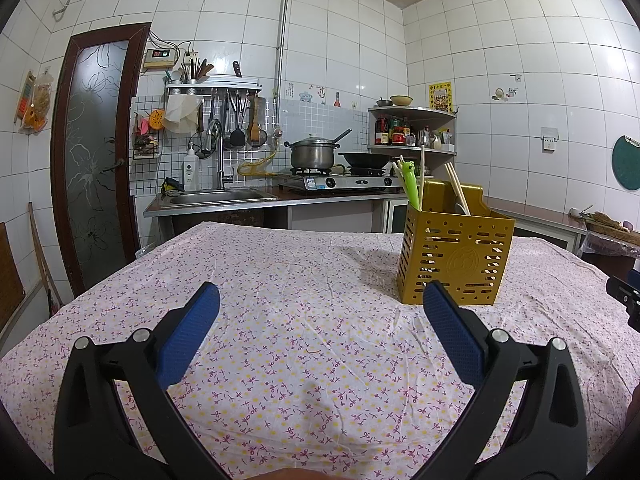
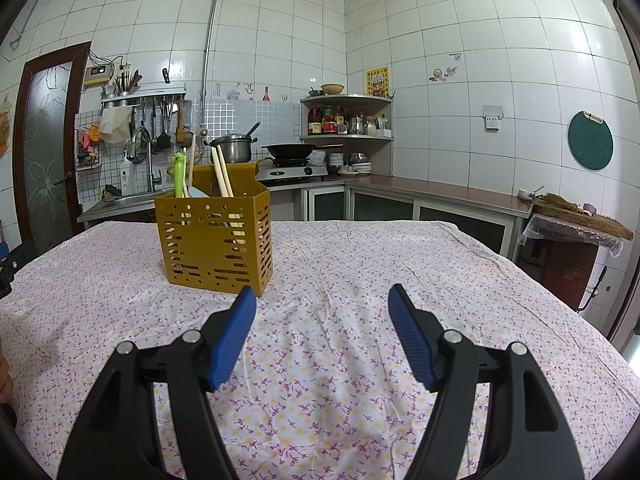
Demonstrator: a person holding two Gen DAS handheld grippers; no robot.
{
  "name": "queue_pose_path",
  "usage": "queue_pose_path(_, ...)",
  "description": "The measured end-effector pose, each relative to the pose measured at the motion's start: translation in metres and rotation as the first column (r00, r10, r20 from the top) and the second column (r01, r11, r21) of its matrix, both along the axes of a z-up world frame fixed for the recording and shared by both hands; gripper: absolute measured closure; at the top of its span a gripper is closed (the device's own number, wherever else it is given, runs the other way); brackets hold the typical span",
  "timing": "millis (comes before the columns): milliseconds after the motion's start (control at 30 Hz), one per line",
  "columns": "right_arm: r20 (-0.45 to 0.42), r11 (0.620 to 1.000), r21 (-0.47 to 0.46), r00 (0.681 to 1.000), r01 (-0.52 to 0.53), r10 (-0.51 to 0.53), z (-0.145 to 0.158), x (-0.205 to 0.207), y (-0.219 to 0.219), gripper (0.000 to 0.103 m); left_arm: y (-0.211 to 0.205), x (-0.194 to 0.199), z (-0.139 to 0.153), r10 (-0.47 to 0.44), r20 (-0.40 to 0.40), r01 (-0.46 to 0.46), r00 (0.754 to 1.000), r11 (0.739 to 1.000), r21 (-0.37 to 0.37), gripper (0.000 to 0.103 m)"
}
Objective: Organize utensils
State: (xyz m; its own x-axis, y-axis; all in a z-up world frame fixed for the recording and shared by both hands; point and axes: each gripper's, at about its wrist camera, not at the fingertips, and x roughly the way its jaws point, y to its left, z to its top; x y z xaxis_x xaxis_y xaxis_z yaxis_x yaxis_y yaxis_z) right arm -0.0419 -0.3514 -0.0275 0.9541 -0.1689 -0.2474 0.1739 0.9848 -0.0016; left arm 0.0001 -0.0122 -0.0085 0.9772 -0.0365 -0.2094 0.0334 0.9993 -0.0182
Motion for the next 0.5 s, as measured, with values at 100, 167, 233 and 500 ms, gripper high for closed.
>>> queue_pose_path(100,0.000,1.000,0.000,1.000,0.000,0.000,0.0000,0.0000,0.0000,0.035,-0.0005,-0.0006,0.0007,0.000,0.000,0.000,1.000,1.000,0.000,0.005)
queue_pose_path(167,-0.001,1.000,0.000,1.000,0.000,0.000,-0.0002,0.0002,0.0002,0.035,-0.0005,-0.0005,0.0007,0.000,0.000,0.000,1.000,1.000,0.000,0.005)
queue_pose_path(233,-0.001,1.000,0.000,1.000,0.000,0.000,-0.0007,0.0006,0.0004,0.035,-0.0004,-0.0005,0.0006,0.000,0.001,0.000,1.000,1.000,0.000,0.005)
queue_pose_path(500,-0.002,1.000,0.000,1.000,0.000,0.000,-0.0004,0.0007,0.0000,0.035,-0.0005,0.0000,0.0003,0.000,-0.002,0.000,1.000,1.000,0.001,0.005)
